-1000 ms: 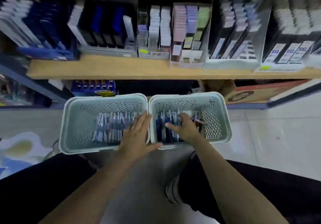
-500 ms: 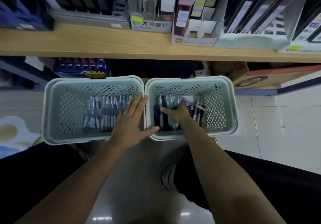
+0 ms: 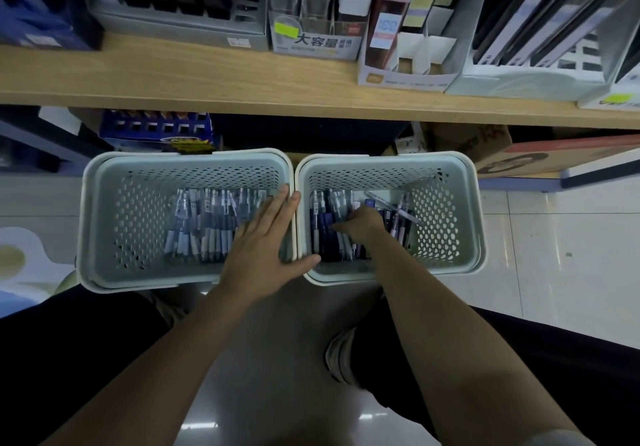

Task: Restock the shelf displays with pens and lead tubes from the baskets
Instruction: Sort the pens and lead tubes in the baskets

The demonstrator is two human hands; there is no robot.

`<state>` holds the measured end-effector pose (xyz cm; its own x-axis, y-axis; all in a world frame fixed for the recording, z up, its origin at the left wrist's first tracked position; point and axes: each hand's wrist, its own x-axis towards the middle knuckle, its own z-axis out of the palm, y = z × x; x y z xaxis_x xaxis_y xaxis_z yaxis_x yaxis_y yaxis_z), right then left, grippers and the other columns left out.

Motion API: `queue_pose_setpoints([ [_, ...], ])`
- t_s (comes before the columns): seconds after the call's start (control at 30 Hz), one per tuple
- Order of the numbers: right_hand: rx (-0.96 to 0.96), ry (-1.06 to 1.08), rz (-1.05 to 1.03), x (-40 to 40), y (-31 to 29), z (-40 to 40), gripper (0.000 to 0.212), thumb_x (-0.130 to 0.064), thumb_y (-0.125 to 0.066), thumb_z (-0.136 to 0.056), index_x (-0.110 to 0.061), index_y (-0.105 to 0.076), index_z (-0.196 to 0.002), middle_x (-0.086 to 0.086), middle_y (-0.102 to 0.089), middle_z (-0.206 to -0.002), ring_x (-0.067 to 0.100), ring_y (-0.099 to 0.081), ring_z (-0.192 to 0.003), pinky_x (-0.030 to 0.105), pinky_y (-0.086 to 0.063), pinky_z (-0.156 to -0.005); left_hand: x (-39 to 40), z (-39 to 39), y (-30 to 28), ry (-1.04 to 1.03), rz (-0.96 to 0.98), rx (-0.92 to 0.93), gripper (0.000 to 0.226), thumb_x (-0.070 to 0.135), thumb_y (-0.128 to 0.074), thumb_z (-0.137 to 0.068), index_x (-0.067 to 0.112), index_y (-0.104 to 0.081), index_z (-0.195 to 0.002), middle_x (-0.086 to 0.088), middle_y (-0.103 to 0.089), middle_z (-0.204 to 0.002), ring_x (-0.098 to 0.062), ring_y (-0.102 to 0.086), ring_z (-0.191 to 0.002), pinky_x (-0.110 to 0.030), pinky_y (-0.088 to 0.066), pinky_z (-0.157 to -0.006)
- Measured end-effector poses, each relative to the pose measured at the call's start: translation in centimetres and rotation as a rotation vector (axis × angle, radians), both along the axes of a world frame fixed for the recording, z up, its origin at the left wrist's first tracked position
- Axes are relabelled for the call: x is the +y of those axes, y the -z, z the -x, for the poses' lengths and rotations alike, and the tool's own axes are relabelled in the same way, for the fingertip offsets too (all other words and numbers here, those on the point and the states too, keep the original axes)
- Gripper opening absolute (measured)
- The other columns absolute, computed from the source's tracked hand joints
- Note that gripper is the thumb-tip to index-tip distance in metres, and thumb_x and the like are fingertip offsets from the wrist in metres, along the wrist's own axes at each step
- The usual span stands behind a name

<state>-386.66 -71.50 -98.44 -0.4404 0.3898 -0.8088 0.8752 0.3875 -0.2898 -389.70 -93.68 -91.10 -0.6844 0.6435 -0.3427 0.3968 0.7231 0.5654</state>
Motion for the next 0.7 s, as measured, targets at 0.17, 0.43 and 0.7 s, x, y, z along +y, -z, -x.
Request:
queue_pose_setpoints([
  [0.17, -0.002, -0.033, -0.026, 0.2, 0.3, 0.0, 0.039, -0.025, -0.069, -0.092, -0.012, -0.044, -0.066, 0.002, -0.045, -0.061, 0.011, -0.046, -0.053, 0.018, -0.039, -0.044, -0.1, 0.0, 0.0, 0.000, -0.004, -0.009, 0.104, 0.075, -0.055, -0.081, 0.047, 0.011, -0.156, 0.029, 0.024, -0.160, -0.015, 0.002, -0.155, -0.055, -0.007, -0.119],
  [0.43, -0.006, -0.048, 0.001, 0.2, 0.0, -0.5, 0.041, -0.038, -0.073, -0.089, -0.002, -0.062, -0.106, 0.013, -0.065, -0.105, 0.023, -0.065, -0.099, 0.028, -0.052, -0.093, 0.0, 0.0, -0.1, 0.003, -0.007, -0.011, 0.103, 0.074, -0.056, -0.082, 0.049, 0.014, -0.154, 0.031, 0.026, -0.159, -0.011, 0.003, -0.154, -0.055, -0.009, -0.119],
  [0.7, 0.074, 0.244, 0.186, 0.7, -0.8, -0.9, 0.044, -0.016, -0.075, -0.089, 0.001, -0.063, -0.128, 0.017, -0.061, -0.135, 0.029, -0.066, -0.105, 0.039, -0.055, -0.097, 0.0, 0.0, 0.1, -0.008, -0.022, -0.012, 0.102, 0.074, -0.056, -0.082, 0.046, 0.008, -0.157, 0.029, 0.022, -0.161, -0.014, 0.000, -0.155, -0.056, -0.011, -0.118],
])
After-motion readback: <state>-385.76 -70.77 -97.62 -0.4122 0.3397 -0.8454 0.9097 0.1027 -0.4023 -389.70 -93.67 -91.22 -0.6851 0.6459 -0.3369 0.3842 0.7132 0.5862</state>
